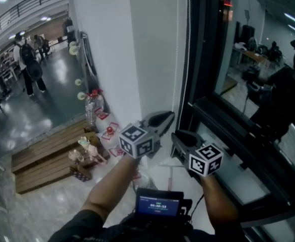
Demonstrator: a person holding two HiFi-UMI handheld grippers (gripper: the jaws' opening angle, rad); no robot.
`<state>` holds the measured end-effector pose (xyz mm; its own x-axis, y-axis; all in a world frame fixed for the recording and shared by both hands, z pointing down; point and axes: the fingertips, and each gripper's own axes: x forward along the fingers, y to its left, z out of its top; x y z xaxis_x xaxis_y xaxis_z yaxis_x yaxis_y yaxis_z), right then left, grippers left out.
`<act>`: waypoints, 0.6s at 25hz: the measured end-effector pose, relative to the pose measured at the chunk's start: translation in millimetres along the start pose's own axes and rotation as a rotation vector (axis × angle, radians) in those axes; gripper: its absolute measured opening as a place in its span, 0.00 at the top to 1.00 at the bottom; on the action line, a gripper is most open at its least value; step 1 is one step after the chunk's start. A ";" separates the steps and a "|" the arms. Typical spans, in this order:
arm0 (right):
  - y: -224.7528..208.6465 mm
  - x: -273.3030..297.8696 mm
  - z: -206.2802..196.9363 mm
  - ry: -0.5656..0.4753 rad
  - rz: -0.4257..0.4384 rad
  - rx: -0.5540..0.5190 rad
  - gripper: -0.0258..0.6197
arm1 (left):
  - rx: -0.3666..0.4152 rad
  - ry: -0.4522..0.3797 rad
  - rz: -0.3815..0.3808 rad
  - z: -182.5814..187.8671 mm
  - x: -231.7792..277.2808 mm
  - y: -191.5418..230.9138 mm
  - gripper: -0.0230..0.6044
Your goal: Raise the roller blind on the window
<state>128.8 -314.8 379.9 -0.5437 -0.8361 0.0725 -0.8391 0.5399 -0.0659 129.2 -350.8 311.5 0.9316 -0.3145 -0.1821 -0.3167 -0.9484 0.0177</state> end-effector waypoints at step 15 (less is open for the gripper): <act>-13.5 -18.7 15.7 -0.056 -0.063 0.017 0.82 | -0.006 0.011 0.132 -3.7 3.5 40.5 0.94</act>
<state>150.6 -307.9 363.8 -0.4877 -0.8728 0.0217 -0.8710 0.4847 -0.0801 120.2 -390.5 315.2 0.8836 -0.4374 -0.1670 -0.4359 -0.8988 0.0472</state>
